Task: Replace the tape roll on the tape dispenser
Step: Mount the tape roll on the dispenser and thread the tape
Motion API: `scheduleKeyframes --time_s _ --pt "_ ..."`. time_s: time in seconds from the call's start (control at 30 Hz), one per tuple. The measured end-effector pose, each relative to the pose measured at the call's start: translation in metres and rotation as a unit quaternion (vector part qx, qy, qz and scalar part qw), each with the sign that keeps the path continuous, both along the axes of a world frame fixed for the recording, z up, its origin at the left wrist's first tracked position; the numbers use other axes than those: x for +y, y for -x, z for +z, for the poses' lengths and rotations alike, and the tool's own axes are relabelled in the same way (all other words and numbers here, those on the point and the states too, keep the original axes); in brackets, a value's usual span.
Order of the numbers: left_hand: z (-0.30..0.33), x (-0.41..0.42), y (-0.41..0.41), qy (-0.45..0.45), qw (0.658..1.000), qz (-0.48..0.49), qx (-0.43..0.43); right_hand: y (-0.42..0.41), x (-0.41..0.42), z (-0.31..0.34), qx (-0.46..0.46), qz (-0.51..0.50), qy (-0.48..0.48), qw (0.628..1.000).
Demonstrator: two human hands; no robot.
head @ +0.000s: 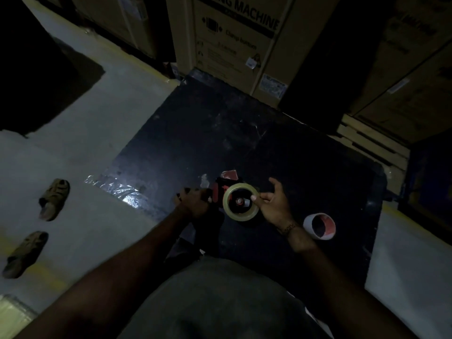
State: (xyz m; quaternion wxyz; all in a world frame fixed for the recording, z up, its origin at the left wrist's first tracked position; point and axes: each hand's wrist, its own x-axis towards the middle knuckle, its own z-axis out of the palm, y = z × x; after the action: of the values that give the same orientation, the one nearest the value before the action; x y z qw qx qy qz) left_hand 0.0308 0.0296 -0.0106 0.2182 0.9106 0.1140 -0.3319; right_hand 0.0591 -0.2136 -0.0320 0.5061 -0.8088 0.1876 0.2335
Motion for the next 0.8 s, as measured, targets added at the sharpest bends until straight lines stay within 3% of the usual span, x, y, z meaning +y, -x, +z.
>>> scheduleKeyframes --time_s 0.1,0.37,0.8 --pt "0.001 -0.002 -0.004 0.082 0.991 0.106 0.014 0.003 0.004 -0.008 0.007 -0.005 0.015 1.0" --pt "-0.028 -0.012 0.003 0.042 0.998 0.05 0.018 0.008 0.01 -0.01 0.017 -0.013 0.024 0.999" --pt "-0.028 -0.017 0.004 0.05 0.993 0.107 0.001 -0.013 0.001 -0.024 0.08 0.008 0.001 0.997"
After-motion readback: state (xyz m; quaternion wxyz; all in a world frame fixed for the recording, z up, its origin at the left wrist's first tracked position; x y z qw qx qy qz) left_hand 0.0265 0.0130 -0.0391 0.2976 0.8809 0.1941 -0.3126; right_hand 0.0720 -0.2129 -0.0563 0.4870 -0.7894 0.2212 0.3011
